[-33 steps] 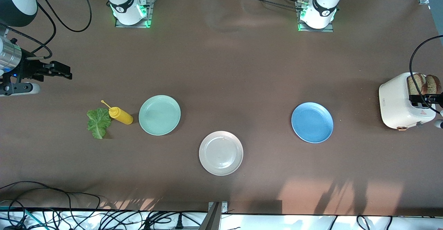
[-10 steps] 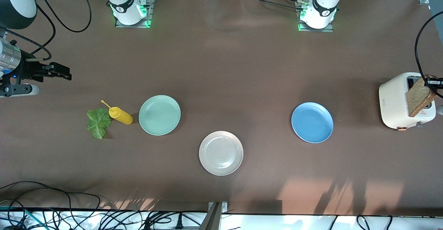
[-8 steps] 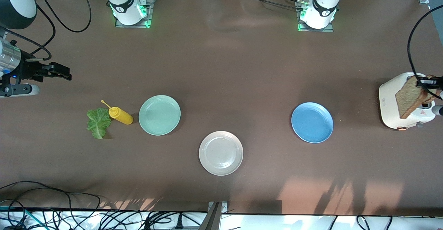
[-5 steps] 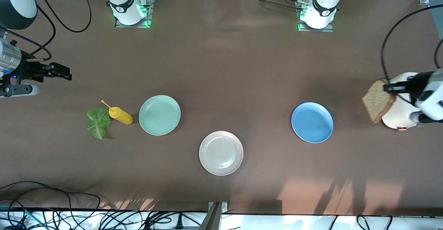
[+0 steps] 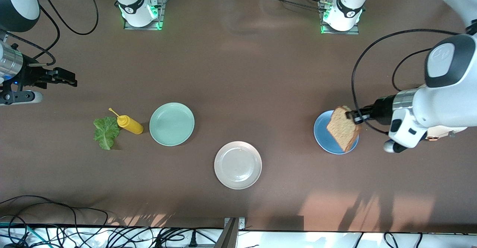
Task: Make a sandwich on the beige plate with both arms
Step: 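Carry the bread slice with the left gripper onto the beige plate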
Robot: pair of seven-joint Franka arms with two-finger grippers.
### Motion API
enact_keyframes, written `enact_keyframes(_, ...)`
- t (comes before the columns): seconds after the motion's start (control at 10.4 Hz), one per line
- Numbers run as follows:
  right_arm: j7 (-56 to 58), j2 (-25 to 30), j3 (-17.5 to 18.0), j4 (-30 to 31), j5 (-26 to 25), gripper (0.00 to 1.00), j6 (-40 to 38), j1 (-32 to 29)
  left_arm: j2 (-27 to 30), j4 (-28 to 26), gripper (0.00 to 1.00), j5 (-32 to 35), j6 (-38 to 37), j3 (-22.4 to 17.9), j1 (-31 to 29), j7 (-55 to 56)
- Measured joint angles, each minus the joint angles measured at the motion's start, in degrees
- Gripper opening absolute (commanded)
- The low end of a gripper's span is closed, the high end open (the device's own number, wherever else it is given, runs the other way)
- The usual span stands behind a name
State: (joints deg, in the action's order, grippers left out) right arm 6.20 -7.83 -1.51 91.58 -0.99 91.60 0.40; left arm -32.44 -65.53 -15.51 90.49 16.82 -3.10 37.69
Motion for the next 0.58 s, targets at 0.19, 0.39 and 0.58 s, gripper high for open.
enact_keyframes(0.19,0.0,0.0,0.0,0.0,0.0,1.0,0.0,0.0,-2.8,-0.1,0.0,-3.6,9.3,0.0,3.7,4.9)
enact_keyframes(0.39,0.0,0.0,0.0,0.0,0.0,1.0,0.0,0.0,-5.8,-0.1,0.0,-7.3,19.1,0.0,7.3,7.5)
enact_keyframes(0.58,0.1,0.0,0.0,0.0,0.0,1.0,0.0,0.0,-8.6,-0.2,0.0,-11.9,26.8,-0.1,10.1,7.7)
